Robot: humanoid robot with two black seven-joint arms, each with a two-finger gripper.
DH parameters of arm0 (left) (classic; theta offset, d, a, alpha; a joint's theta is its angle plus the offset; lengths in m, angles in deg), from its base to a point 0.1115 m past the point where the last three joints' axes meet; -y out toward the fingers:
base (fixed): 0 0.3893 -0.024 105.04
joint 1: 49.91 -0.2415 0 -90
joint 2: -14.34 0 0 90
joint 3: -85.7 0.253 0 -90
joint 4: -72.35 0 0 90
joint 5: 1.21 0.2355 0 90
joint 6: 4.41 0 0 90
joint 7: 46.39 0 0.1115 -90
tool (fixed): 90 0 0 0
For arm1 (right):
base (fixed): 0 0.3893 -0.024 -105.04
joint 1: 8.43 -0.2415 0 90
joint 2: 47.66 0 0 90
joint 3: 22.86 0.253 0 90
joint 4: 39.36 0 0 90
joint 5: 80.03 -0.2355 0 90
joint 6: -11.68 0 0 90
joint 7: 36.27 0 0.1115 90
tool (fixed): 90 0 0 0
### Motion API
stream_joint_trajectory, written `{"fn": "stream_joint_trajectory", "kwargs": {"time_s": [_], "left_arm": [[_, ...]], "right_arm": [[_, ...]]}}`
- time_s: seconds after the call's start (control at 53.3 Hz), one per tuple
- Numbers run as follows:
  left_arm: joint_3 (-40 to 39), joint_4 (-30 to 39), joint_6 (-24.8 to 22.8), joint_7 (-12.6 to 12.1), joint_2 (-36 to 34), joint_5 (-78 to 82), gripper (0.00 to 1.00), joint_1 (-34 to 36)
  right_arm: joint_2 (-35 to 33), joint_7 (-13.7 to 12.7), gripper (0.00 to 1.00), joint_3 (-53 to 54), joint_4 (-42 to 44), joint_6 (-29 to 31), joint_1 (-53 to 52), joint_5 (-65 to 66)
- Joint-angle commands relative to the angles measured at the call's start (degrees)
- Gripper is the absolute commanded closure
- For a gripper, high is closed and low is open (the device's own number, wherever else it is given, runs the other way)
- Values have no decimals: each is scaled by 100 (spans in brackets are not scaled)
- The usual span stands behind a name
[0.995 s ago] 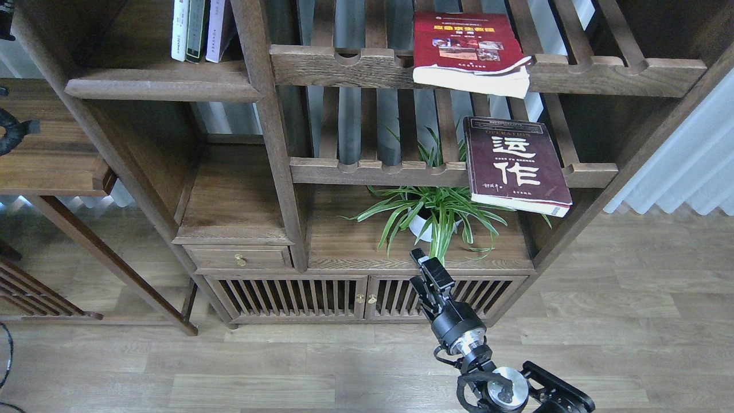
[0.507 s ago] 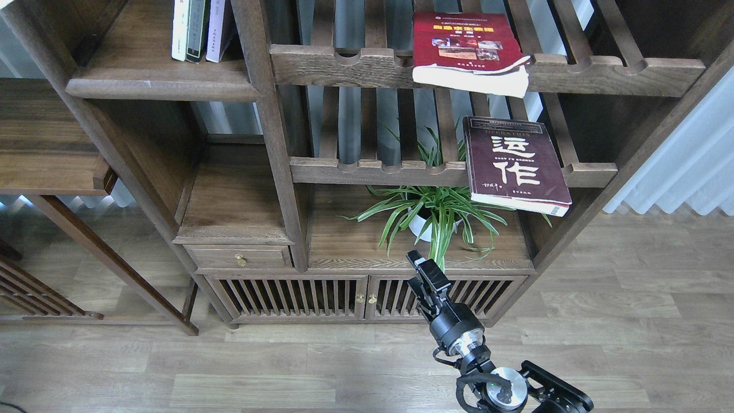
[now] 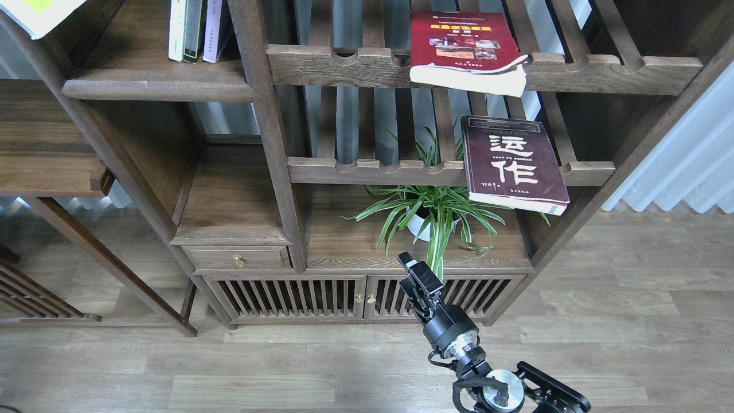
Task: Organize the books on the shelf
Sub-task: 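Insert the yellow-green book upright among the top-shelf books with the left gripper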
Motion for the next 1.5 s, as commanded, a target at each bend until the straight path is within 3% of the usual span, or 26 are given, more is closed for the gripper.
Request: {"fn": "stream_joint_trajectory", "kwargs": {"time_s": [0.0,0.225,0.638,0.92,1.126,1.258,1.483], "left_arm": [[10,-8,242,229,147,578,100,8],[115,-78,1367,484,190,957,100,122],[730,-895,2317,819,621,1379,100,904],[1442,-1765,2405,1029,674,1414,100,1616],[1847,-2179,2396,1152,674,1414,99,1845],[2101,-2521,2405,1390,691,1414,98,2021],[2286,-2935,2396,1574,753,1414,98,2126]], "right_arm": [[1,1,8,-101,-12,0,0,-5],[1,1,7,-172,-12,0,18,-5],[1,1,6,-505,-12,0,62,-5],[1,1,5,-585,-21,0,97,-5],[1,1,5,-655,-21,0,97,-5],[1,1,4,-655,-91,0,97,-13],[1,1,4,-664,-144,0,88,-13]]}}
